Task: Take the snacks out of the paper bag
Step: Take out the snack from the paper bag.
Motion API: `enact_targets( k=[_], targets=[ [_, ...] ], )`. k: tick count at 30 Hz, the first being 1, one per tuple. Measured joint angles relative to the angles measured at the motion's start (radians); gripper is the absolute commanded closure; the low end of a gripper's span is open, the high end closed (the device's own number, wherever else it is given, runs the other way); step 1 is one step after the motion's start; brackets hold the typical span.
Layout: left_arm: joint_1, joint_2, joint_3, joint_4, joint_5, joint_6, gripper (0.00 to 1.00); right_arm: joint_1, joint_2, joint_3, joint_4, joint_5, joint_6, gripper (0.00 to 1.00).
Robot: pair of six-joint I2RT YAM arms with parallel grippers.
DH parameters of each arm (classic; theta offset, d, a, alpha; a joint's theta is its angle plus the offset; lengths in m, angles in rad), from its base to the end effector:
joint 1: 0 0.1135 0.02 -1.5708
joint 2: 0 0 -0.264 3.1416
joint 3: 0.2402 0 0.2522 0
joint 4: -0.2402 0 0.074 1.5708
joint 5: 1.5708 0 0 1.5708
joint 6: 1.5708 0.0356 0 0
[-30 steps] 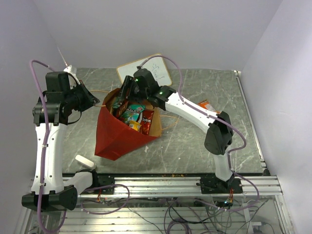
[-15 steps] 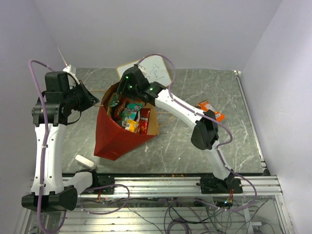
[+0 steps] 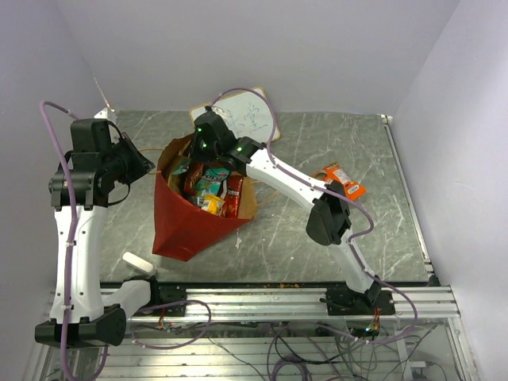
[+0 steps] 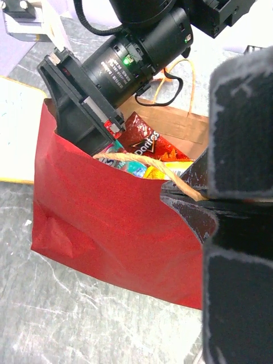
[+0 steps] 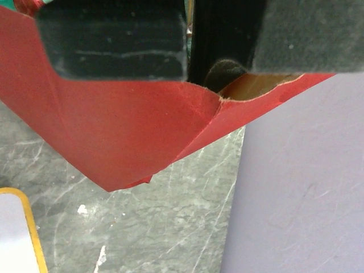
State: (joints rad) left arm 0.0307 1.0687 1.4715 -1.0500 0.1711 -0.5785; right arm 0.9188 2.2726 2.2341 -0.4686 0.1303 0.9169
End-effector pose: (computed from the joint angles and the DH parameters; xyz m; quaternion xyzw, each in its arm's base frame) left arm 0.1819 -0.0005 0.4304 -0.2312 0.8623 -0.1937 0.4067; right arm 0.3271 0.4209 0.3126 0.0322 0.8601 0.3679 0.3520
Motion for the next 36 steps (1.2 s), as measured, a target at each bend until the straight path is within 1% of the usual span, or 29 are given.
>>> enact_targets(
  k=[10, 17, 30, 36],
  targets=[
    [0.000, -0.001, 0.024, -0.042, -0.100, -0.053, 0.93, 0.025, -0.004, 0.030, 0.062, -0.058, -0.041, 1.00],
    [0.000, -0.009, 0.024, -0.048, -0.124, -0.062, 0.93, 0.035, -0.023, 0.080, 0.068, -0.068, -0.043, 1.00],
    [0.000, -0.016, 0.024, -0.048, -0.142, -0.060, 0.93, 0.038, -0.143, 0.135, 0.067, 0.008, -0.119, 1.00],
    [0.000, -0.015, 0.025, -0.051, -0.153, -0.051, 0.93, 0.038, -0.181, 0.195, 0.066, 0.045, -0.172, 1.00]
  ],
)
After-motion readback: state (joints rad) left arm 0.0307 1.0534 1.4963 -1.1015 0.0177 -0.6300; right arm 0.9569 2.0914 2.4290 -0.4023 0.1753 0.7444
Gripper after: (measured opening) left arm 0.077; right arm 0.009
